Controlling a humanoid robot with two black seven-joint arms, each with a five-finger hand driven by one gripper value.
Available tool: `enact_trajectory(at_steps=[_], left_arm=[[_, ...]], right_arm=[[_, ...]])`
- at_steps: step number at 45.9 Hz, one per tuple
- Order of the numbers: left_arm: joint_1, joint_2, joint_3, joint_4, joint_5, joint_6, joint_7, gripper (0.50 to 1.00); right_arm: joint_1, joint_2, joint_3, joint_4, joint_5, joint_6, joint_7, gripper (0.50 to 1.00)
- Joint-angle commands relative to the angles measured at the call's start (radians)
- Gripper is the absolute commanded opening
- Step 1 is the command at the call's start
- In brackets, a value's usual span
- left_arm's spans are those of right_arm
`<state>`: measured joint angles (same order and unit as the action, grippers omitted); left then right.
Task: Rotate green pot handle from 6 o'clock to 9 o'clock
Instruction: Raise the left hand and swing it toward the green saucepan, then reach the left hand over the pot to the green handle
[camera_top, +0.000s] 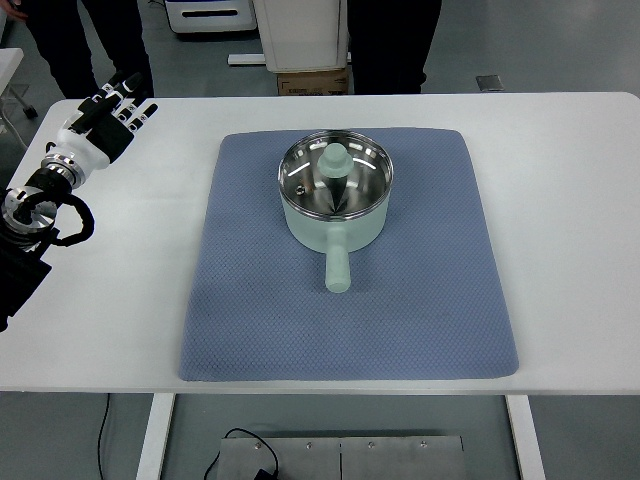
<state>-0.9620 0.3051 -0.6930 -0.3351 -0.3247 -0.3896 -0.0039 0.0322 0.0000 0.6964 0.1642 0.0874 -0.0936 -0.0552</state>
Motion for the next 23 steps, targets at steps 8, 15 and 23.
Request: enact_trajectory(at_steps=[8,15,23], left_arm=[[-0.129,0.014,0.017,-0.042,0.059,-0.005,0.007,1.0],[-0.19,-0.004,0.018,-0.125,0.191,-0.003,0.012,1.0],[-0.242,-0.024,0.111,-0.318,0.274,-0.003,0.013,1.0]], right_arm=[[0.0,0.0,0.0,0.001,0.0,0.0,0.0,1.0],[0.0,0.0,0.0,0.0,0.0,0.0,0.0,1.0],[0.0,0.0,0.0,0.0,0.0,0.0,0.0,1.0]])
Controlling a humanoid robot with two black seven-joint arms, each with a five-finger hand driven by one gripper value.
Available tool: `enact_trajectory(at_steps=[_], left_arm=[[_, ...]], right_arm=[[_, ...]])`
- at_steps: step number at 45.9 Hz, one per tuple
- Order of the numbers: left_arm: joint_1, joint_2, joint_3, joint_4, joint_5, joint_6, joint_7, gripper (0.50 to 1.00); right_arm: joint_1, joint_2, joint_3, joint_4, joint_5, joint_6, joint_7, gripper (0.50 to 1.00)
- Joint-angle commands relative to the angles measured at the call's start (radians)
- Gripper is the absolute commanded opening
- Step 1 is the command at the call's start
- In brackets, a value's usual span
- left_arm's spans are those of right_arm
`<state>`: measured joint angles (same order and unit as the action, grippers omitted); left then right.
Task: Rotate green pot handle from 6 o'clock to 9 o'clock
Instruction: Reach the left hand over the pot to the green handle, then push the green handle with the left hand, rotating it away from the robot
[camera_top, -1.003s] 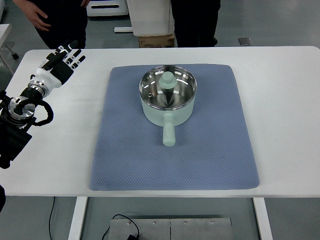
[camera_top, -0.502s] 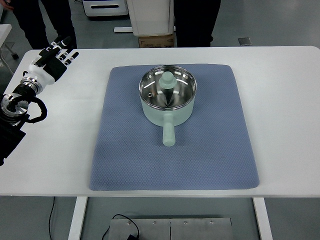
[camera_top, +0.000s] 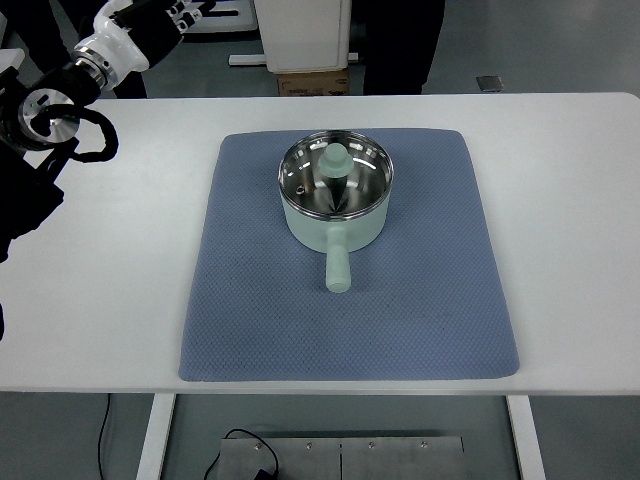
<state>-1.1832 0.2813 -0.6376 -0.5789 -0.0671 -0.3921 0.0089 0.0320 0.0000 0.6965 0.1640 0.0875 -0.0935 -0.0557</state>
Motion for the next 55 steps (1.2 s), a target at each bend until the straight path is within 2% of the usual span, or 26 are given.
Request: enact_trajectory(at_steps=[1,15,26,28,36,40,41,44,48,55], left_arm=[[-0.032,-0.001,0.087,-0.099,0.018,-0.001,0.0,1.0],[-0.194,-0.007,0.401,-0.32,0.021,-0.014,0.0,1.0],[-0.273,-0.007,0.565,-0.487,0.023,-0.051,0.003,1.0],[-0.303,-0.007,0.633,-0.547,0.023,-0.076,0.003,1.0],[-0.352,-0.005,0.754,-0.601,0.027,-0.119,0.009,1.0],[-0.366,-0.002,0.782,-0.613,0.035,-0.154,0.042,1.0],[-0.371,0.002,0.797,-0.624,0.038,-0.184,0.08,1.0],[-0.375,0.009,0.815,-0.638,0.038,-0.219,0.115,1.0],[-0.394,0.01,0.852,-0.639,0.056,-0.219,0.148,1.0],[-0.408,0.015,0.907,-0.639,0.15,-0.219,0.149,1.0]], right_arm=[[0.0,0.0,0.0,0.0,0.0,0.0,0.0,1.0],[0.0,0.0,0.0,0.0,0.0,0.0,0.0,1.0],[0.0,0.0,0.0,0.0,0.0,0.0,0.0,1.0],[0.0,0.0,0.0,0.0,0.0,0.0,0.0,1.0],[0.0,0.0,0.0,0.0,0.0,0.0,0.0,1.0],[0.0,0.0,0.0,0.0,0.0,0.0,0.0,1.0],[0.0,0.0,0.0,0.0,0.0,0.0,0.0,1.0],[0.0,0.0,0.0,0.0,0.0,0.0,0.0,1.0],[0.0,0.0,0.0,0.0,0.0,0.0,0.0,1.0],[0.0,0.0,0.0,0.0,0.0,0.0,0.0,1.0]])
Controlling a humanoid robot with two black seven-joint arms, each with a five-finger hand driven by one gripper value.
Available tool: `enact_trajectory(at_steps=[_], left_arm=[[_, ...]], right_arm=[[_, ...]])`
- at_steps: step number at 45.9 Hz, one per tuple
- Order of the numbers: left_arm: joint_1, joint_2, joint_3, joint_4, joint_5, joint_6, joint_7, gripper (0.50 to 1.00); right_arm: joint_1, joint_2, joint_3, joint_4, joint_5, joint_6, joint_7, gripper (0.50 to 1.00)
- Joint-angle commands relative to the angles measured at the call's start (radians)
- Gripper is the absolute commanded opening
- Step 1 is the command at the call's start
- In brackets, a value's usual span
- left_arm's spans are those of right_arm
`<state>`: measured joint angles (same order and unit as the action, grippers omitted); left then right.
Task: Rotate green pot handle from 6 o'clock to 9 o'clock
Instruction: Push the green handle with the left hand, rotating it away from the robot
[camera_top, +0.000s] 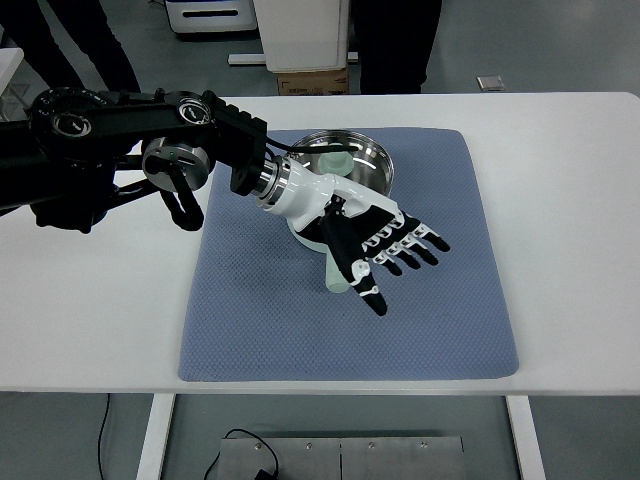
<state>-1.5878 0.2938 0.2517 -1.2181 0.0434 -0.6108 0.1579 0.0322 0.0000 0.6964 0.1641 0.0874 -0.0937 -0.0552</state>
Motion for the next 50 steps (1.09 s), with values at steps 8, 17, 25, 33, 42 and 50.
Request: enact_trajectory(at_steps=[8,17,25,33,42,50], left_arm=[[-0.004,0.018,0.038,0.002,0.084,0.0,-0.001,1.0],[-0.007,0.019,0.051,0.005,0.104,0.0,-0.006,1.0],[-0.02,0.019,0.093,0.003,0.138,0.0,-0.005,1.0],[-0.043,0.022,0.138,0.005,0.162,0.0,0.0,1.0],[-0.052,0.024,0.162,0.008,0.196,0.0,0.0,1.0],[-0.069,0.041,0.187,0.008,0.233,0.0,0.012,1.0]], right_arm=[[0.0,0.0,0.0,0.0,0.0,0.0,0.0,1.0],[0.0,0.0,0.0,0.0,0.0,0.0,0.0,1.0],[0.0,0.0,0.0,0.0,0.0,0.0,0.0,1.0],[0.0,0.0,0.0,0.0,0.0,0.0,0.0,1.0],[0.0,0.0,0.0,0.0,0.0,0.0,0.0,1.0],[0.0,0.0,0.0,0.0,0.0,0.0,0.0,1.0]])
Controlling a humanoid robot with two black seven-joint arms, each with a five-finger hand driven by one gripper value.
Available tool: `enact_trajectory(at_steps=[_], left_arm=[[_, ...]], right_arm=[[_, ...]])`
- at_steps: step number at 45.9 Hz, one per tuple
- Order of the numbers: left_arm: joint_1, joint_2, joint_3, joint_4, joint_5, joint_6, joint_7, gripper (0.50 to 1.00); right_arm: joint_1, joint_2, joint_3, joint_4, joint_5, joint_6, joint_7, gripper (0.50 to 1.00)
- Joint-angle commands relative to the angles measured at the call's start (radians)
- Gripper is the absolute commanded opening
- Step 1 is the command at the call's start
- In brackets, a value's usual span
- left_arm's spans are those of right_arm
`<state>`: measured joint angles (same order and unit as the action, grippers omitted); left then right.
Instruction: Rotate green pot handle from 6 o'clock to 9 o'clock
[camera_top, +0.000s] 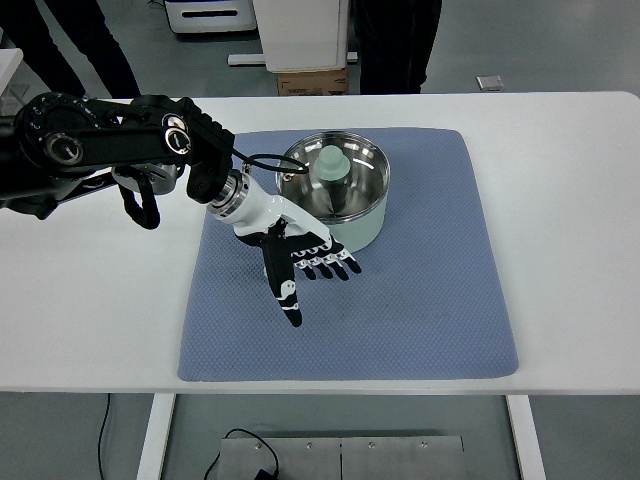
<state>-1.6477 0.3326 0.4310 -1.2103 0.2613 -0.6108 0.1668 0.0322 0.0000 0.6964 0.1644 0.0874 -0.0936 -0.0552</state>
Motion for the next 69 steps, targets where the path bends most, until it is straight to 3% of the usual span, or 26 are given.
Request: enact_trajectory(at_steps=[1,69], left_arm=[[-0.011,0.003,0.012,0.001,0.019,0.0,0.005,1.0],[-0.023,0.086,0.109,0.228,0.119,0.0,0.007,1.0]], right_arm=[[0.0,0.0,0.0,0.0,0.0,0.0,0.0,1.0],[0.0,0.0,0.0,0.0,0.0,0.0,0.0,1.0]])
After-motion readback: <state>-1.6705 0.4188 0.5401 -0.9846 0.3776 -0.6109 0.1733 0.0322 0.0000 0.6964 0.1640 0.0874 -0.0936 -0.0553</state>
